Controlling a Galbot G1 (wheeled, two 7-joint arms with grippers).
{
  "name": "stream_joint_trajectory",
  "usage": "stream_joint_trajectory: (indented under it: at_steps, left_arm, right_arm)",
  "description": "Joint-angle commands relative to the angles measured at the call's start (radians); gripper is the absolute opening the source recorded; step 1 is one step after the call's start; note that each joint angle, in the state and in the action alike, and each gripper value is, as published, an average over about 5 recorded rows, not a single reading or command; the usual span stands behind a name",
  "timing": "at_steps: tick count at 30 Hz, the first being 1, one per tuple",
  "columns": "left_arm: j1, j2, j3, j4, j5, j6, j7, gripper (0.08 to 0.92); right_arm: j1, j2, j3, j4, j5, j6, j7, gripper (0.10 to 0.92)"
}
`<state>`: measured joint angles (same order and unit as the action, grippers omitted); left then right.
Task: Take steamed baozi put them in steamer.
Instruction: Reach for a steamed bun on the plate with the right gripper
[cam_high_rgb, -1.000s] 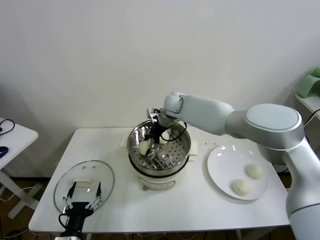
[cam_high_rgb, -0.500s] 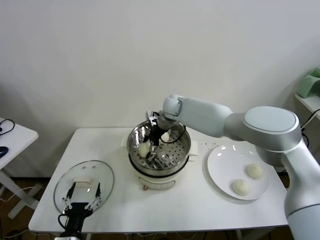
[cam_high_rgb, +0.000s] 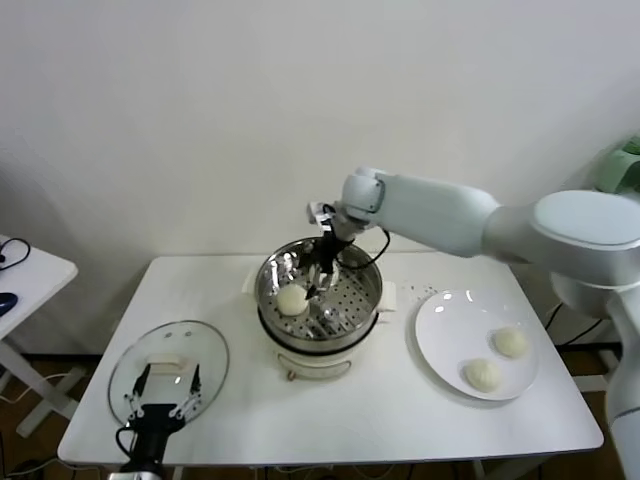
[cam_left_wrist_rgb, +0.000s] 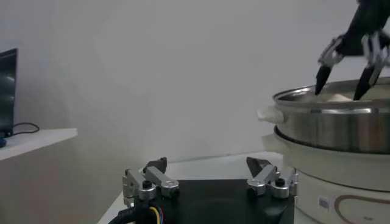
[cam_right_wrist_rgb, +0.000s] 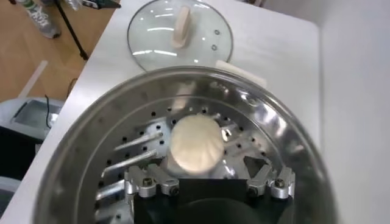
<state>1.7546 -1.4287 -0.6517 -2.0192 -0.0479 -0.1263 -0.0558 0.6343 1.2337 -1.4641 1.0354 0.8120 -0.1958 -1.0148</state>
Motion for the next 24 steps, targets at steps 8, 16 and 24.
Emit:
stream_joint_trajectory:
  at_steps: [8,16,24]
  left_arm:
    - [-0.030,0.002,0.001,0.005,0.004,0.021,0.005,0.823]
    - [-0.029,-0.001,-0.003,-0.002,0.002,0.030,0.005,0.823]
    - [-0.013,-0.016,-0.001,-0.026,0.003,0.035,0.004,0.823]
  right_arm:
    - [0.182,-0.582,-0.078,0.455,-0.181,-0.002,-0.045,0.823]
    - [0.019,-0.780,-0.032,0.509,-0.394,0.018,-0.068,0.823]
    - [-0.210,-0.851,0.086,0.450,-0.533,0.042,-0.062,0.823]
